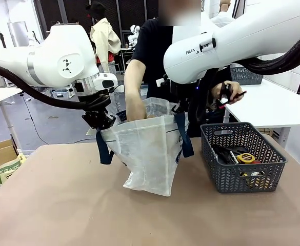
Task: Transfer purchased items from the store into the shopping bag.
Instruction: Move the Reusable shopping bag to the right side of the table.
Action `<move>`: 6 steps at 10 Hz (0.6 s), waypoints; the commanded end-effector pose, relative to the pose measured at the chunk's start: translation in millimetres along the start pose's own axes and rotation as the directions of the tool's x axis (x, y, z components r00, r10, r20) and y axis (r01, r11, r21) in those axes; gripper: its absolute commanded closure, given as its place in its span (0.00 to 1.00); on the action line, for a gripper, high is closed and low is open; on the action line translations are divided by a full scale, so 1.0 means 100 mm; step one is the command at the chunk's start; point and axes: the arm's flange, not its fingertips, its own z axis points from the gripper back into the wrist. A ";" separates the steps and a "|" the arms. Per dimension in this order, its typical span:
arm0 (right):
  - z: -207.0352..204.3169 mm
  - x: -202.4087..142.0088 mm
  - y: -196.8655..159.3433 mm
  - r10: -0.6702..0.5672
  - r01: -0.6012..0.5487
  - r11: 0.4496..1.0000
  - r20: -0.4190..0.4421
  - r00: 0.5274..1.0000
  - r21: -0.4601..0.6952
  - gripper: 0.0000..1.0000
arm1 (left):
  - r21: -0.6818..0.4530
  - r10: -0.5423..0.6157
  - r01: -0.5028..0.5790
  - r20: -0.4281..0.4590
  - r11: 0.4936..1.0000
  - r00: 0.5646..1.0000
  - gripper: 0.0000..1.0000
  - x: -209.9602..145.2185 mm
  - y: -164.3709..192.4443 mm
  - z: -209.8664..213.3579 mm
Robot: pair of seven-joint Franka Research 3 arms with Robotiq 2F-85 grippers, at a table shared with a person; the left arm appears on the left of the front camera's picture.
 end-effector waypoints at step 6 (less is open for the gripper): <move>-0.02 -0.02 -0.02 -0.002 0.002 1.000 -0.003 1.000 -0.002 1.00 | 0.002 0.005 -0.005 -0.004 1.000 1.000 1.00 -0.02 0.02 -0.01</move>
